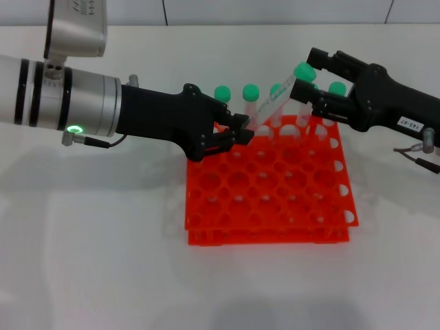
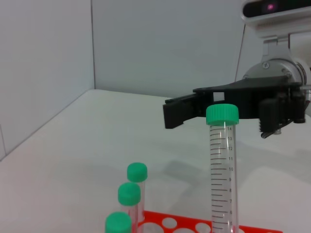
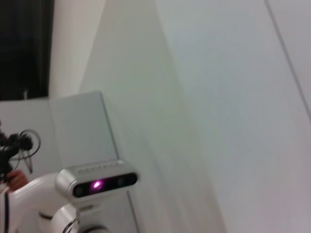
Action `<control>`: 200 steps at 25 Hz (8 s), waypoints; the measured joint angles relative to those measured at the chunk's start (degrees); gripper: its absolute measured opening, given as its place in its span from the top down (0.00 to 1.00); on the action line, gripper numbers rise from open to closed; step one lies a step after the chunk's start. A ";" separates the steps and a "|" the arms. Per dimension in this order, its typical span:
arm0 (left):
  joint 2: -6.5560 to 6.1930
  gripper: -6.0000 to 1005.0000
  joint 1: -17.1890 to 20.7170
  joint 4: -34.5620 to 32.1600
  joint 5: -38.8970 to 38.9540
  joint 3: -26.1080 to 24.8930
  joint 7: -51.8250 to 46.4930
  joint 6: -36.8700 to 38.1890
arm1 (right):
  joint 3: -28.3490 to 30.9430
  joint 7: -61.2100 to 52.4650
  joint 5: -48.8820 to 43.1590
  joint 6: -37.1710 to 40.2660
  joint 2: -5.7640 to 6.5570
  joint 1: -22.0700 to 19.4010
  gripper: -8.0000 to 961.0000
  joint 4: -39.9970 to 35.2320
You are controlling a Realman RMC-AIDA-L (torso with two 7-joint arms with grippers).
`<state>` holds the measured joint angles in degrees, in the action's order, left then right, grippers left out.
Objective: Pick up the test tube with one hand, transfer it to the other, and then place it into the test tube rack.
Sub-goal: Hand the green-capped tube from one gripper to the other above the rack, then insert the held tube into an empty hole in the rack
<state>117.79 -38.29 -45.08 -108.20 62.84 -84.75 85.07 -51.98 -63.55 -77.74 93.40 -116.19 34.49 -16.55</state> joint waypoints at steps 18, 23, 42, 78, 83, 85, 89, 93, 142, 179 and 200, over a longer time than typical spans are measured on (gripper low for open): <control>0.27 0.77 -0.27 0.00 0.45 -0.41 0.56 -1.42 | -0.08 3.13 3.83 -0.86 0.01 0.77 0.11 5.22; 0.36 0.77 -0.38 0.00 0.48 -0.44 0.56 -1.49 | -0.05 3.73 3.83 -0.86 0.01 1.13 0.17 5.58; 0.92 0.76 -0.38 0.17 0.40 -0.29 0.56 -2.69 | -0.15 4.67 4.97 -0.33 0.00 1.13 0.27 6.03; 1.21 0.59 -0.21 -0.70 2.25 -0.24 -1.88 -2.80 | -0.92 4.28 5.37 -0.77 0.00 1.46 0.72 5.65; 1.20 0.38 0.10 -3.52 1.66 -0.18 -5.13 -2.86 | -1.28 4.29 5.39 -0.77 0.01 1.36 0.72 5.52; 1.20 0.30 0.37 -5.22 1.27 -0.04 -6.85 -2.87 | -1.34 4.30 5.40 -0.77 0.07 1.36 0.72 5.51; 1.20 0.15 2.27 -11.61 0.23 0.16 -11.83 -2.20 | -1.38 4.40 5.41 -0.71 0.17 1.31 0.72 5.48; 1.20 0.11 5.09 -20.02 -0.02 0.56 -17.68 -0.49 | -1.45 4.52 5.41 -0.74 0.30 1.27 0.72 5.47; 1.54 0.11 34.21 -41.49 -2.19 0.56 -26.62 1.49 | -5.91 -0.84 1.97 -3.99 0.88 -0.14 0.69 -6.06; 1.59 0.11 33.98 -36.31 -2.17 0.91 -21.56 0.68 | -25.56 -11.54 1.41 -21.71 -0.01 2.84 0.67 -24.13; 1.56 0.11 33.90 -34.74 -2.19 0.88 -20.46 0.36 | -28.59 -11.15 1.64 -25.91 0.00 3.48 0.66 -23.44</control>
<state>119.35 -4.39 -79.82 -110.39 63.72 -105.21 85.43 -80.57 -74.70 -76.10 67.50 -116.18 37.97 -39.99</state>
